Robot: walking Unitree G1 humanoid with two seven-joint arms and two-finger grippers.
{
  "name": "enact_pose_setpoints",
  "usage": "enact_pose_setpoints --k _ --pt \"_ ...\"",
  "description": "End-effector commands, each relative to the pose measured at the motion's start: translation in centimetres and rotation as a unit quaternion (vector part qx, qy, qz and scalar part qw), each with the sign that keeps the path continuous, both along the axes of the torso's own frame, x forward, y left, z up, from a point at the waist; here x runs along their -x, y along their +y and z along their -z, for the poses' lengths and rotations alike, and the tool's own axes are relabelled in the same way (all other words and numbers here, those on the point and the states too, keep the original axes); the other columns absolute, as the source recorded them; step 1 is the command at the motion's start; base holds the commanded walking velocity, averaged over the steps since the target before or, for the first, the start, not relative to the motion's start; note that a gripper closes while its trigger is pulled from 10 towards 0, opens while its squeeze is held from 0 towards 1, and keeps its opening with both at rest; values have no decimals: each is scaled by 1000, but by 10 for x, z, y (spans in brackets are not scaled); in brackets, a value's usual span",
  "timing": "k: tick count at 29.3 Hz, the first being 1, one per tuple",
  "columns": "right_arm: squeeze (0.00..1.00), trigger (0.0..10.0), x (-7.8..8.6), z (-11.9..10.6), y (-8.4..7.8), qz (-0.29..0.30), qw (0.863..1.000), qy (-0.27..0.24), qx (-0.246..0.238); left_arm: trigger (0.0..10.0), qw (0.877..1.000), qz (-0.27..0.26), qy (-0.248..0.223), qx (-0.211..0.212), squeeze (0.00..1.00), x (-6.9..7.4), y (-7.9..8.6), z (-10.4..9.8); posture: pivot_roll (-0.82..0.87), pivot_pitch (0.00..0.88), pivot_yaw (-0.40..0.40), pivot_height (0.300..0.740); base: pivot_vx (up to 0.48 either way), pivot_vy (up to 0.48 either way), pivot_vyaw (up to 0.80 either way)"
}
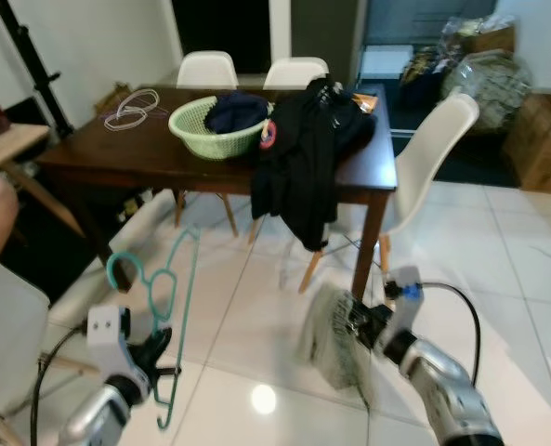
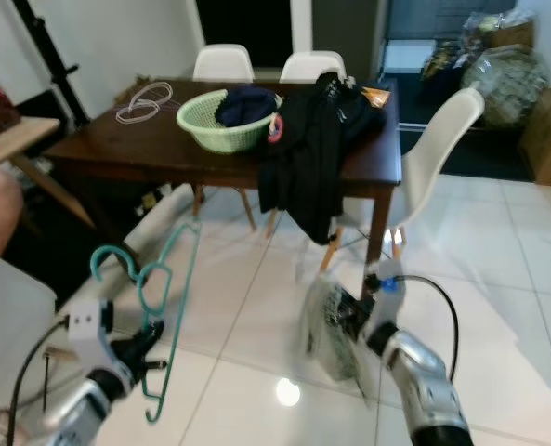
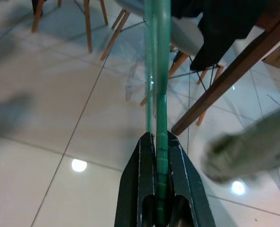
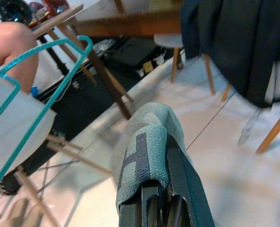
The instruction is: Hang hanger
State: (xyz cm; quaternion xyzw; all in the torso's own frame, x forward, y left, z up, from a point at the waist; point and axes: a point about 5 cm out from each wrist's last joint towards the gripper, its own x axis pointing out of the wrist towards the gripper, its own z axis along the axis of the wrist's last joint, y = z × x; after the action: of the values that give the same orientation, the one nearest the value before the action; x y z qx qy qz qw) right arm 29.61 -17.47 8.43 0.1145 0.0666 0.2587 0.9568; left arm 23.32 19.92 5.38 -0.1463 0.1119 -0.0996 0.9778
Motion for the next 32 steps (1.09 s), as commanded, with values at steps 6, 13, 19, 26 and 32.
enact_pose_setpoints --k 6,13,19,26,32 --pt "0 10000 -30 -54 36 -12 996 -83 -15 10000 999 28 19 19 0 14 -18 -2 31 0 21 740 358 0 0" --pt "0 10000 -47 -101 60 -30 989 -142 -37 10000 998 55 17 19 0 19 -42 -2 53 0 8 740 343 0 -457" --pt "0 10000 -46 -129 86 -79 978 -189 -43 10000 998 54 19 16 0 20 -47 -2 63 0 4 740 343 0 -133" --pt "0 10000 -42 -148 111 -120 964 -236 -13 10000 997 69 28 19 0 25 -57 -3 69 0 2 740 342 0 0" --pt "0 10000 -44 -163 122 -136 957 -256 6 10000 997 75 27 15 0 28 -63 -4 73 0 -3 740 342 0 667"
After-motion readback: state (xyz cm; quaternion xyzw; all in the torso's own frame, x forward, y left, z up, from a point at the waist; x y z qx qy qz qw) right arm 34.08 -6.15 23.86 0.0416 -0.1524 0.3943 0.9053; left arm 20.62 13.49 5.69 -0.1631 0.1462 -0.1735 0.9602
